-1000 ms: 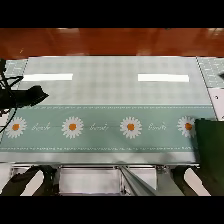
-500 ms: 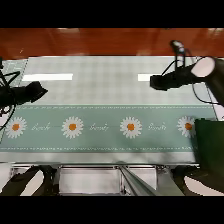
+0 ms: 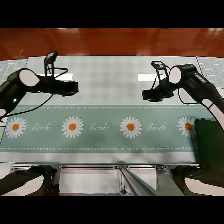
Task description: Fold the shirts.
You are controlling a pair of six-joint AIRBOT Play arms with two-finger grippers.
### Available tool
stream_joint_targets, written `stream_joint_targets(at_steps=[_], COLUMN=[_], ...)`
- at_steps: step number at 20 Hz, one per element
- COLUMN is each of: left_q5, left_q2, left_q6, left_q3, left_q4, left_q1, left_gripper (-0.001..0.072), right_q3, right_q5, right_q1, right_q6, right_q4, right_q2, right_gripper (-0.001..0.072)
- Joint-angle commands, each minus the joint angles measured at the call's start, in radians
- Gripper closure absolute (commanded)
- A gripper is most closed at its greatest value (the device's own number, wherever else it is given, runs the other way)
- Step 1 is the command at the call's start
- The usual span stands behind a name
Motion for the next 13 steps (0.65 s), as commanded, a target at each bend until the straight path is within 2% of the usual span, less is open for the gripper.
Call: stream_joint_targets(at_steps=[1, 13], left_q5=[-0.062, -0.071], left_q2=[-0.064, -0.066], left_q6=[-0.055, -0.048], left_q3=[0.053, 0.052], left_q4=[0.098, 0.101], left_q1=[-0.047, -0.049], left_gripper=[0.0688, 0.0688], right_q3=[0.000, 0.000], right_q5=[0.015, 0.036], right_q1=[0.004, 0.004], right_q6=[0.031, 0.031], right_q4=[-0.040, -0.041], right_q2=[-0.005, -0.005], right_gripper=[0.0692, 0.0692])
